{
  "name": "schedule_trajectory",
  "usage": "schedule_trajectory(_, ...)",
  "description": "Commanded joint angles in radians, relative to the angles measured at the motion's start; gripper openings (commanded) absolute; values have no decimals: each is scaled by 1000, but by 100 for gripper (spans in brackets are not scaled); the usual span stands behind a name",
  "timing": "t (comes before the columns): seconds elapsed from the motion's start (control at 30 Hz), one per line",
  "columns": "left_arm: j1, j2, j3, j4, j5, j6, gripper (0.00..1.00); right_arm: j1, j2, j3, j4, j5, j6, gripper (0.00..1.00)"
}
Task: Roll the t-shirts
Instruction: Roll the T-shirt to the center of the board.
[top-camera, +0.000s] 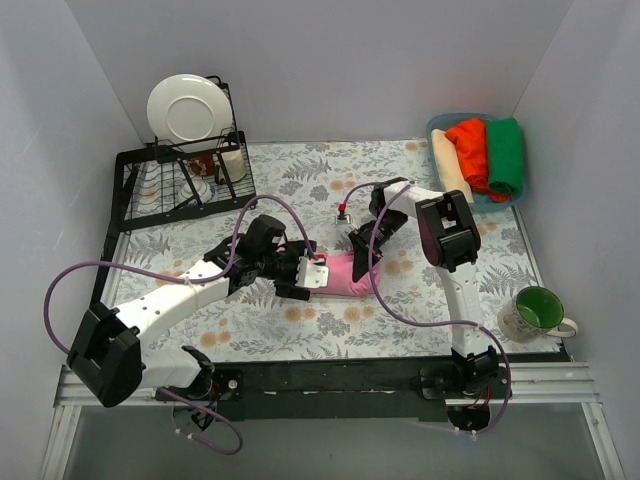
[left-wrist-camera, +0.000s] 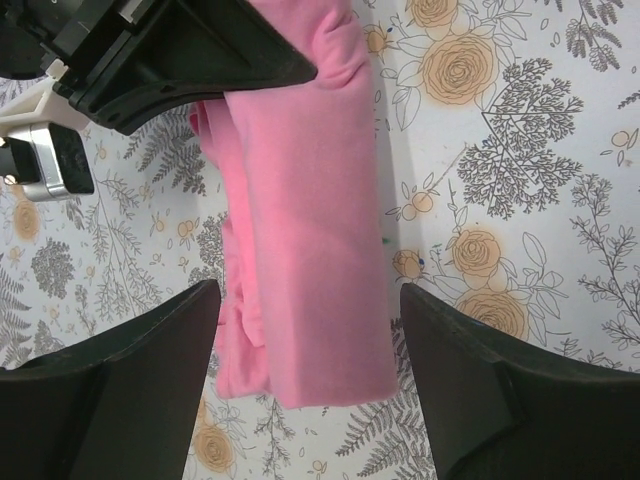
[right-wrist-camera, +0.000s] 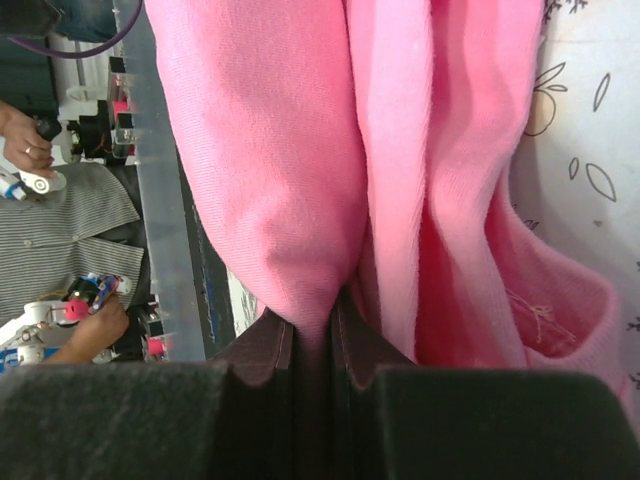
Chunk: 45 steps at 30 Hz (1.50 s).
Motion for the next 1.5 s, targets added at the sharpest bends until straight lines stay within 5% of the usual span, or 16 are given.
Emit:
schedule_trajectory(0.0,-8,-18,-4,-37,56,-3,72,-5,40,18,47,33,-1,1)
schedule_trajectory(0.4,-10,57,-39,-61,48,-5,66,-14,42,7,46,29,-1,1)
schedule_trajectory(0.87,-4,237,-151,182,-185,-31,73,-15,40,-5,47,35,-2,1)
schedule_trajectory(1.1,27,356,-109,80,-159,26,38,-23,31,-7,47,35,-1,1)
schedule_trajectory(1.17,39,383,-81,8,-132,31,29,-31,10,-8,49,38,-10,14)
schedule_trajectory(1.2,56,421,-60,-32,-110,35,27,-37,-5,-11,52,36,-19,29)
schedule_trajectory(1.23,73,442,9,-131,-39,34,26,-44,-47,-19,53,36,-28,70)
schedule_trajectory(1.27,90,469,51,-187,2,28,25,-55,-70,-19,53,35,-50,98)
schedule_trajectory(1.47,238,716,446,-672,294,98,20,-89,-333,-106,212,119,5,99)
